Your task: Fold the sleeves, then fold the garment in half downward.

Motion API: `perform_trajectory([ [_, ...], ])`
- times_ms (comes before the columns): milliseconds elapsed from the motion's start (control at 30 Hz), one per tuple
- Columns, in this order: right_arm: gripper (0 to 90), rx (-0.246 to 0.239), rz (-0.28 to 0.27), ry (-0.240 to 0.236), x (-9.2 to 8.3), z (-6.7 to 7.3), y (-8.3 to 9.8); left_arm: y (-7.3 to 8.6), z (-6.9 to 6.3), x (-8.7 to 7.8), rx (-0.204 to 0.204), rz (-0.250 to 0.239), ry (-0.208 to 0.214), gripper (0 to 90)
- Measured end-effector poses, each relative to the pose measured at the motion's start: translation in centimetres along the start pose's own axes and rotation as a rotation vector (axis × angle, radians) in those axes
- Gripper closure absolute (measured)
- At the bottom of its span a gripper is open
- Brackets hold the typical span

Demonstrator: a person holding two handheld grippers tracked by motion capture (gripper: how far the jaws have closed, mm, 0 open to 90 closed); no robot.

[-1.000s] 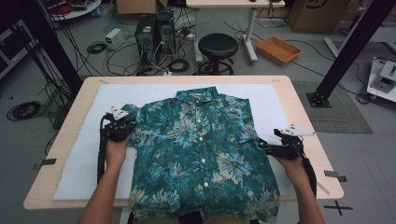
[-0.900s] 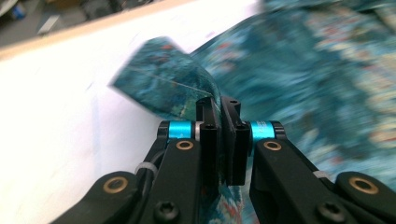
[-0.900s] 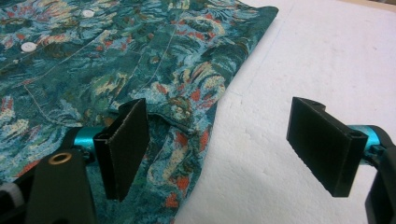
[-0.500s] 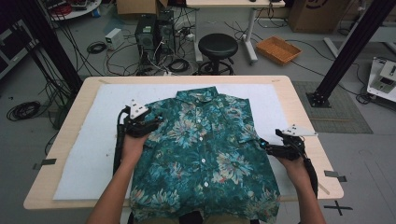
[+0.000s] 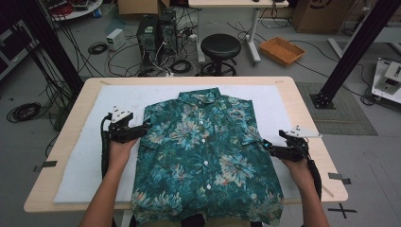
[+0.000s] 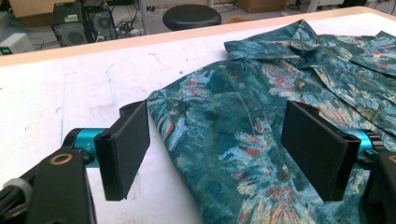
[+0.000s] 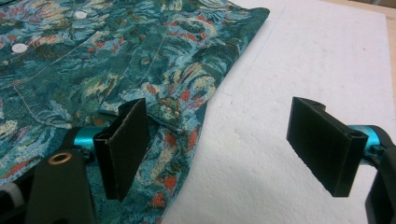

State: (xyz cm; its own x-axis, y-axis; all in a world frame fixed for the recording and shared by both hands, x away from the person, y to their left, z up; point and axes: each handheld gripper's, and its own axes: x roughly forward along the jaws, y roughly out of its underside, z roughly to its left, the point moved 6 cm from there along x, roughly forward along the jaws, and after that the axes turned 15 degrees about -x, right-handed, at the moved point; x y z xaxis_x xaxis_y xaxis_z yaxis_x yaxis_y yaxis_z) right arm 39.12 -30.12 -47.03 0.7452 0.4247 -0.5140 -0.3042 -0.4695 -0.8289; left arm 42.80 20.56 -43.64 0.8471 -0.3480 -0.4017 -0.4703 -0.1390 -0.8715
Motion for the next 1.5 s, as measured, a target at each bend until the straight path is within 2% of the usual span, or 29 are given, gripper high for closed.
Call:
perform_trajectory([
  [167, 21.1, -0.004, 0.000, 0.002, -0.1, 0.1, 0.0, 0.3, 0.4, -0.2, -0.019, -0.003, -0.003, 23.8],
  [333, 21.2, 0.003, -0.001, 0.007, -0.1, 0.3, 0.0, 0.8, 0.6, -0.4, -0.016, 0.006, 0.001, 23.9],
  [467, 21.1, -0.001, -0.001, 0.007, -0.1, 0.3, 0.0, 0.6, 0.7, -0.3, -0.031, -0.004, 0.006, 23.8],
  [600, 21.1, 0.008, -0.005, 0.012, -0.1, 0.1, 0.0, 0.3, 0.9, 0.0, -0.029, 0.012, 0.012, 24.1],
  [700, 21.2, 0.011, -0.002, 0.011, 0.0, 0.1, 0.0, 0.1, 1.2, 0.5, -0.044, 0.015, 0.011, 24.2],
  [867, 21.2, 0.004, -0.005, 0.008, 0.1, 0.3, -0.1, -0.1, 2.0, 2.0, -0.058, 0.054, 0.002, 24.2],
  [900, 21.1, 0.001, -0.001, 0.002, 0.1, 0.4, 0.0, -0.1, 2.2, 2.8, -0.065, 0.073, -0.005, 24.3],
  [933, 21.1, 0.001, -0.001, 0.002, 0.1, 0.4, 0.0, -0.1, 2.2, 2.8, -0.065, 0.073, -0.005, 24.6],
  [1000, 21.1, 0.004, -0.008, 0.006, -0.2, 0.4, 0.0, -0.2, 2.6, 4.2, -0.064, 0.099, -0.035, 28.0],
  [1033, 21.1, 0.011, -0.014, 0.010, -0.2, 0.4, -0.1, -0.2, 2.6, 4.2, -0.064, 0.099, -0.035, 29.1],
  [1067, 21.1, 0.015, -0.016, 0.013, -0.2, 0.3, -0.1, -0.3, 2.9, 5.1, -0.067, 0.119, -0.052, 29.8],
  [1267, 21.1, 0.015, -0.012, 0.012, -0.1, 0.4, -0.2, -0.7, 3.5, 7.1, -0.080, 0.143, -0.082, 35.6],
  [1500, 21.2, 0.028, -0.008, 0.019, -0.2, 0.6, -0.2, -1.1, 4.2, 9.0, -0.039, 0.187, -0.151, 44.9],
])
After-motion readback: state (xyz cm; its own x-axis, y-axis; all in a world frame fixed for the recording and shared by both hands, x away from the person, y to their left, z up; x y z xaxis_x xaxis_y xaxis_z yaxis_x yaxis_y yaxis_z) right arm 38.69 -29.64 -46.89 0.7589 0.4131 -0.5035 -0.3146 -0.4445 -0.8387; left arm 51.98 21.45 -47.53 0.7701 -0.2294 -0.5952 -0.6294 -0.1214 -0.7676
